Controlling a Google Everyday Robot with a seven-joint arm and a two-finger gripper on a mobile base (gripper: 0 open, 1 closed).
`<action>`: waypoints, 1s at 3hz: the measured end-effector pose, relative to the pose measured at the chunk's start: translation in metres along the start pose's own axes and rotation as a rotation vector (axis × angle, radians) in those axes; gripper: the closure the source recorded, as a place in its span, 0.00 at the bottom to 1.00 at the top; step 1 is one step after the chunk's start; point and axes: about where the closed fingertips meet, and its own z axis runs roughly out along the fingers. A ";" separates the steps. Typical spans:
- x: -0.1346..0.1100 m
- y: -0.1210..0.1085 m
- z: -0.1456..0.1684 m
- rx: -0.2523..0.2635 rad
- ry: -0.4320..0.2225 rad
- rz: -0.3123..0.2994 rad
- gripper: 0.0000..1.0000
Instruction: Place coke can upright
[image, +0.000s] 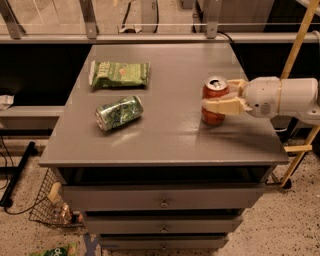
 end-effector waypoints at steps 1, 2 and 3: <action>-0.001 0.001 0.002 -0.005 0.000 -0.001 0.53; -0.001 0.002 0.005 -0.009 -0.001 -0.002 0.29; -0.002 0.003 0.007 -0.014 -0.002 -0.003 0.07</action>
Offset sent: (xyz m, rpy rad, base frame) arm 0.0001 0.0024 -0.0001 0.0004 0.0003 0.0042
